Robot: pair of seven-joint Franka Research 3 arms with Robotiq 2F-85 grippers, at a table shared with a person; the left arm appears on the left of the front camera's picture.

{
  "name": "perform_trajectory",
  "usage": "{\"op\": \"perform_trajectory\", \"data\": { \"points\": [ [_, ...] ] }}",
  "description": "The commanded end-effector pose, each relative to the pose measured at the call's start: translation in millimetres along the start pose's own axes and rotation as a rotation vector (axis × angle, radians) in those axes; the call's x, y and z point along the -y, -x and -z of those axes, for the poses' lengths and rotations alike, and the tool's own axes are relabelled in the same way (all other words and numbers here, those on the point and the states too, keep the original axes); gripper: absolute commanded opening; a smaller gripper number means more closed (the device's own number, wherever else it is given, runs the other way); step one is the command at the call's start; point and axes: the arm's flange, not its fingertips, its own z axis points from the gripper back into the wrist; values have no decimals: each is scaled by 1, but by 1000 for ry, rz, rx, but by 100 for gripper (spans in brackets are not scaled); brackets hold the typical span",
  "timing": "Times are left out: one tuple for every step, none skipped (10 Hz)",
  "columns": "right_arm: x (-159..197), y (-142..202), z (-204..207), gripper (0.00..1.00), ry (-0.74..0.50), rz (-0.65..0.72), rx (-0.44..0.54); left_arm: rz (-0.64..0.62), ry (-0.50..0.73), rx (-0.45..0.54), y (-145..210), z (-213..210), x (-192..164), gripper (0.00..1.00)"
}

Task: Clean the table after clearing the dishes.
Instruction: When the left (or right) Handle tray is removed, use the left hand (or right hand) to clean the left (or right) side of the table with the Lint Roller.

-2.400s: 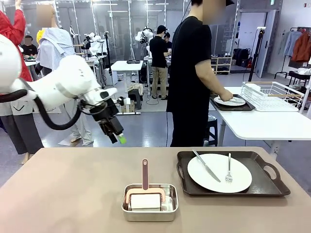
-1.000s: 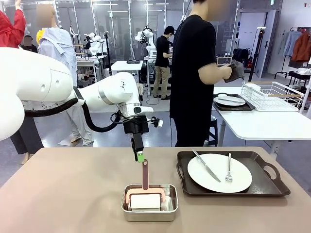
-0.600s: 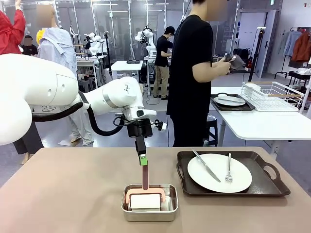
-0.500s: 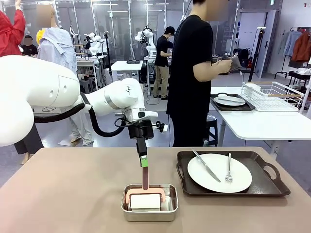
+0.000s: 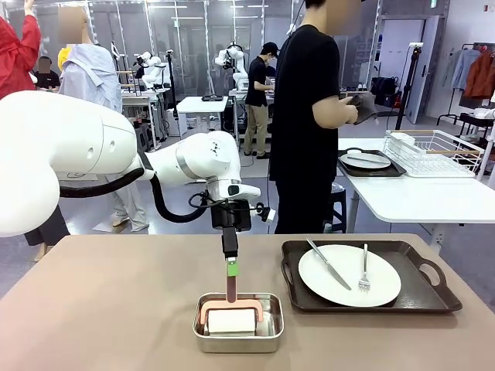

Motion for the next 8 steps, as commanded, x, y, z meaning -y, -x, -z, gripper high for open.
{"op": "perform_trajectory", "data": {
  "points": [
    [-2,0,-2,100,-13,-10,3,-16,-11,-37,12,4,4,100],
    [-2,0,-2,100,-13,-10,3,-18,-17,-53,13,7,4,100],
    [-2,0,-2,100,-13,-10,3,-7,-10,-69,14,9,5,100],
    [-2,0,-2,100,-13,-10,3,-2,-3,-64,13,10,6,100],
    [-2,0,-2,100,-13,-10,3,11,-3,-43,13,9,7,100],
    [-2,0,-2,100,-13,-10,3,16,-6,-46,12,10,8,100],
    [-2,0,-2,100,-13,-10,3,20,-6,-51,11,11,9,93],
    [-2,0,-2,100,-13,-10,3,15,-8,-51,11,11,8,86]
  ]
}}
